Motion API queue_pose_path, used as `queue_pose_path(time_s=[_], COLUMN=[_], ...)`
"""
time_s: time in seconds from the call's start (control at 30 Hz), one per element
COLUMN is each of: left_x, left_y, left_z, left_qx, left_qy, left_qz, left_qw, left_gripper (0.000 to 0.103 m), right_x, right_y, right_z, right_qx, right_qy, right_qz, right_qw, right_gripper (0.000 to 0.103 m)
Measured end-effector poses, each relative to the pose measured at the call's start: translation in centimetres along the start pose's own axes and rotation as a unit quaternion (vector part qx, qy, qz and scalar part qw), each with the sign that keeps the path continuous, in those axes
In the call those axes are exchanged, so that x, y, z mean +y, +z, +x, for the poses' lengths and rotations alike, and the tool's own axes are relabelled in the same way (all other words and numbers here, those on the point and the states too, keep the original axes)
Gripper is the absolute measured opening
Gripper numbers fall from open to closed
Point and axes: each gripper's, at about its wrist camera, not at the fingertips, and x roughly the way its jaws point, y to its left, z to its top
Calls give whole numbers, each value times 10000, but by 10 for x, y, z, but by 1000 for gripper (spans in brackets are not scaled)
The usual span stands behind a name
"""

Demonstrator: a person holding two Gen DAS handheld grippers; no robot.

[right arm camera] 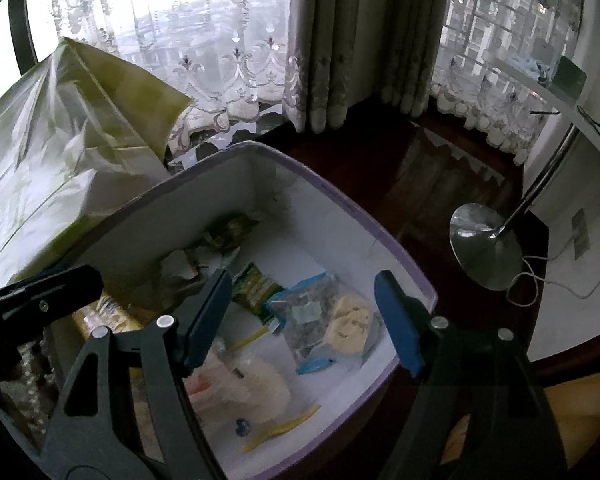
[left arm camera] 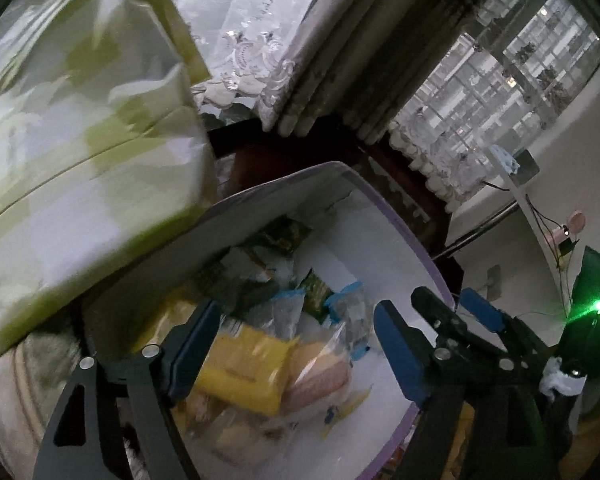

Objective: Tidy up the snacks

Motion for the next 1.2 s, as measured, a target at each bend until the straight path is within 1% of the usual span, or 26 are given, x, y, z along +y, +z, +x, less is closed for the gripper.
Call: queue_pose_path(time_s=[0.13,0.4,0.5,0.67,0.7,0.83,0.97,1.2], left_x=[7,28,33,33,32,34,37,34], left_y=[-13,-41,-52,-68,-69,-73,-71,-72], left_z=[-17,-50,-61,-75,-75,-76,-77,-75], left_qx=[-73,-217,-260,-374,-384,-400,-418,-363], left_qy=[48,140,234,284,276,272,131,239], left_qz=[-105,-419,-440,-397,-388,-369,-430,-409], left_qw=[9999,9988,9984,9981,9981,9981,9981,9982], left_gripper=[82,85,89,90,92,93,96,96], right_x=[10,23,31,41,42,42,41,40], right_y=[-3,-7,-12,-22,-25,-30,-33,-36], right_z=[-13,-37,-45,-60,-63,-73,-76,-76], right_qx=[-77,-178,-182,-173,-171,-171,-160,-125], right_qy=[5,48,63,43,37,24,9,13], right_qz=[-159,-271,-375,-519,-559,-579,-602,-611], right_qw=[9998,9995,9991,9985,9983,9982,9981,9981], right_gripper=[76,76,76,76,76,76,76,76])
